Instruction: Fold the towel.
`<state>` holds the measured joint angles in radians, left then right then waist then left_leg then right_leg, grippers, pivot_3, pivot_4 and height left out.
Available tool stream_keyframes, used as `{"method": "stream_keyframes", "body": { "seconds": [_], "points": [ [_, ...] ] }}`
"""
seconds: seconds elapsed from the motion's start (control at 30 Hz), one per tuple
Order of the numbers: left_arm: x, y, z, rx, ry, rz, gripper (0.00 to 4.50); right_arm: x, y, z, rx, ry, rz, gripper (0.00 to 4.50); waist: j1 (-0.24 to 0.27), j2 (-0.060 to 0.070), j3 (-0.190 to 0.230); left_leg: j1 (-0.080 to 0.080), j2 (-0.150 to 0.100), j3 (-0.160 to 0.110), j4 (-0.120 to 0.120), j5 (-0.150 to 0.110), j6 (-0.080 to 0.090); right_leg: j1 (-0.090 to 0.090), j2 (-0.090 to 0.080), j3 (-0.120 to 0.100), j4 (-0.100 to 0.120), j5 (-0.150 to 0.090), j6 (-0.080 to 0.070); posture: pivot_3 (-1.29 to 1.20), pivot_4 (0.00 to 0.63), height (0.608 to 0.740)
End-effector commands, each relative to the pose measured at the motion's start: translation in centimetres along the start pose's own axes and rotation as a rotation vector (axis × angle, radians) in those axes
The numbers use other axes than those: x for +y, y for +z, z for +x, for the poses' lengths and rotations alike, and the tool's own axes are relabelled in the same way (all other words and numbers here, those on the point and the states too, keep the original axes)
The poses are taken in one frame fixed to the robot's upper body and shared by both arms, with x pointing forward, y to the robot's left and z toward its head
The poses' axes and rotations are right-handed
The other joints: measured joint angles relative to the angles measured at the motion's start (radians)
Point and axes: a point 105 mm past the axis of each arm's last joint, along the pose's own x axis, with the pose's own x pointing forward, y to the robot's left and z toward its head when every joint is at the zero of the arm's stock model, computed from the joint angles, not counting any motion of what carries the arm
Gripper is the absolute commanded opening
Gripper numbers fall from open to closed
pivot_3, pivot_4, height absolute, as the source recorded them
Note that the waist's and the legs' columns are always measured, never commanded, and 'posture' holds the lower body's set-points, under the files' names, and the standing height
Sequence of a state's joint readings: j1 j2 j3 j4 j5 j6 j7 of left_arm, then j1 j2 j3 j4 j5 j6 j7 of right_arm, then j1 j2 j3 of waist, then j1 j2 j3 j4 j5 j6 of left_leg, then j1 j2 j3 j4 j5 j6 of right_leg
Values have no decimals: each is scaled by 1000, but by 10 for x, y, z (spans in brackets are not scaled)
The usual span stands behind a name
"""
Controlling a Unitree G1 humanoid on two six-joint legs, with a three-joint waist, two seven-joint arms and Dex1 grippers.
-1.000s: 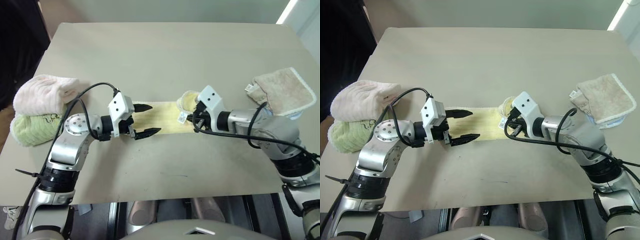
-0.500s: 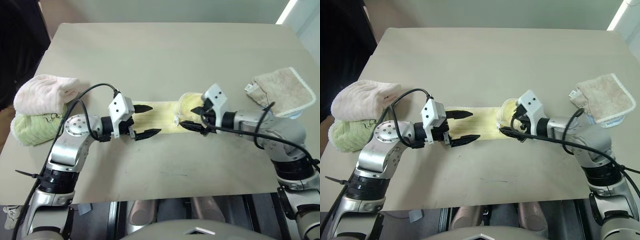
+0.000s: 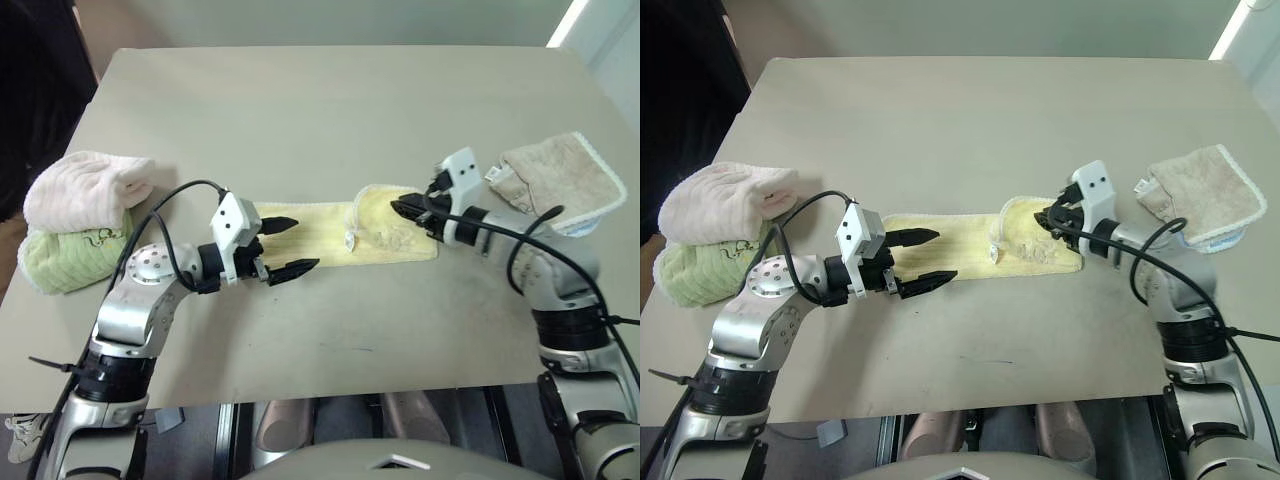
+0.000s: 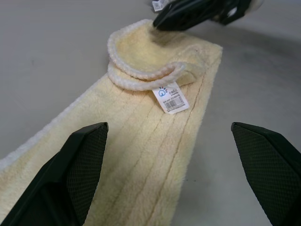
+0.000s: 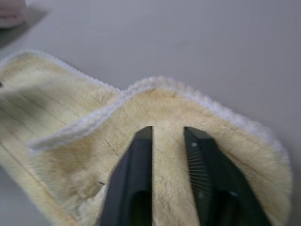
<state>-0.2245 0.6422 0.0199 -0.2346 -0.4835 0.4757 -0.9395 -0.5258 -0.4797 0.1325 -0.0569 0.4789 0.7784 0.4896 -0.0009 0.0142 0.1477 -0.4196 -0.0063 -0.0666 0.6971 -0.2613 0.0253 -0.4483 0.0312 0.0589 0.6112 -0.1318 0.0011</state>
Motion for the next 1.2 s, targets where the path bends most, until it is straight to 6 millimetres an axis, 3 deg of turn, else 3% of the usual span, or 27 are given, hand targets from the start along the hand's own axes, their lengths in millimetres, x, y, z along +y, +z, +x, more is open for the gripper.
{"method": "stream_keyframes", "body": {
  "seconds": [0.03,0.13,0.23,0.5,0.73,1.03,1.2],
  "points": [
    [-2,8,-9,-54,54,-44,4500,1,-17,10,26,21,-84,19,-1,0,0,0,0,0,0,0,0,0,0,0,0,0,0,0,150,740],
    [-5,-1,-15,-53,105,-127,4500,-1,-43,16,92,18,-140,19,0,0,0,0,0,0,0,0,0,1,0,0,-1,-2,-3,0,150,740],
    [-12,-5,-21,-52,127,-175,4500,-3,-46,18,84,11,-165,19,-1,-1,-1,2,0,0,0,0,0,2,0,0,-1,-4,-7,0,150,740],
    [-10,-20,-43,-103,379,-476,4500,15,25,-5,-195,112,-267,19,-5,-1,-1,9,0,0,0,1,-2,9,0,0,-1,-4,-8,0,150,740],
    [-16,-34,-62,-136,536,-735,4500,17,59,-24,-289,128,-360,19,-5,-1,-1,10,0,0,-4,2,-6,10,1,1,-2,-5,-9,0,150,740],
    [-17,-37,-88,-211,693,-929,4500,15,65,-22,-315,115,-383,19,-3,-2,-1,20,0,0,-18,7,-11,14,1,1,-1,-14,-4,0,150,740],
    [-14,-52,-89,-191,768,-1025,4500,21,66,-19,-333,140,-377,19,-4,-2,0,21,0,0,-19,8,-13,14,2,1,-1,-14,-5,0,150,740]
  ]
}}
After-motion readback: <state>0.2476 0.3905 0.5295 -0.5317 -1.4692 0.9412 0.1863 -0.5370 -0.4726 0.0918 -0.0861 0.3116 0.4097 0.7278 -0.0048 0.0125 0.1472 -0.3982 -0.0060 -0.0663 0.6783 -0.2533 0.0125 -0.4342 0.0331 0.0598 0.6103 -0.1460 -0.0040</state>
